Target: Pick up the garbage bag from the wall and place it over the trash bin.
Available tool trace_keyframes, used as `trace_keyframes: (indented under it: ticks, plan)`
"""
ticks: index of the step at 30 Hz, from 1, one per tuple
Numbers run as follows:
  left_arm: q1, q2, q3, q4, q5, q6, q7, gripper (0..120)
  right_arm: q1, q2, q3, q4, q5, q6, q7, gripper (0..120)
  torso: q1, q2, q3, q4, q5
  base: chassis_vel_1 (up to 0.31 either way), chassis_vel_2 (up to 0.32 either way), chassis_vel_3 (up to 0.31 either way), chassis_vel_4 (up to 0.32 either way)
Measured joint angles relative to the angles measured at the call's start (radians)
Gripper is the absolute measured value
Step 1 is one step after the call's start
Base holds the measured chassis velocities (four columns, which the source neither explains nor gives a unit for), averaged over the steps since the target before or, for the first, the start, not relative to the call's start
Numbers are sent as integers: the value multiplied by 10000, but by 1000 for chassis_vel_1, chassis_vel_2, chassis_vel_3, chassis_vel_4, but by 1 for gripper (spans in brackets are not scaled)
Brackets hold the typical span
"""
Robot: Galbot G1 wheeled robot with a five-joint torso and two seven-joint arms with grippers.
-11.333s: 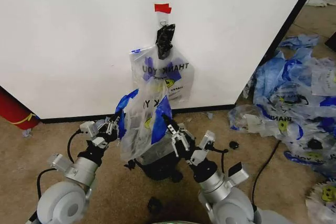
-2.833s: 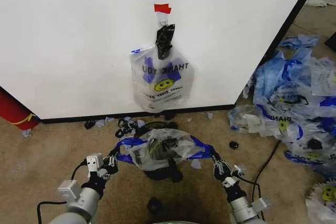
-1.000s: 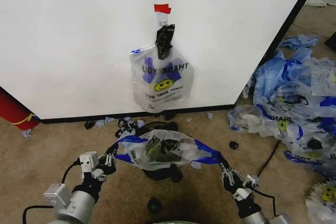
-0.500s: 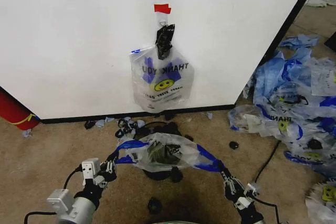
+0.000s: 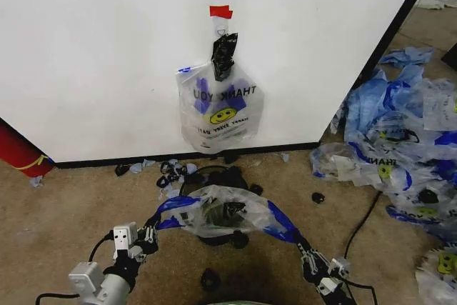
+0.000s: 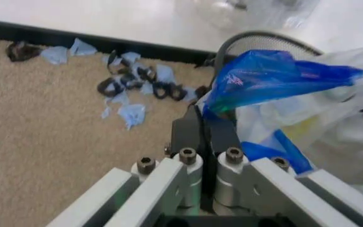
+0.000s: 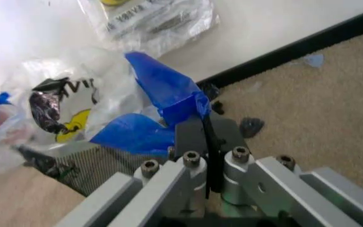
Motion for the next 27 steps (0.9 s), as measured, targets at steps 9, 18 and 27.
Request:
trace_keyframes:
  ticks: [9,18,27]
  plan:
    - [-21,87,165,643,165,-31,-47,0,576,-3,-301,-682,-83,-29,135,0,0,0,1,0,1,0,0,0,0]
    - [-483,80,479,1417,76,3,-89,0,1656,218,-733,-1654,-163,-163,312,0,1,0,1,0,0,0,0,0,0]
    - [-819,40,682,1935,73,8,-132,0,2188,377,-973,-2009,-200,-247,416,0,1,0,1,0,-1,0,0,0,0]
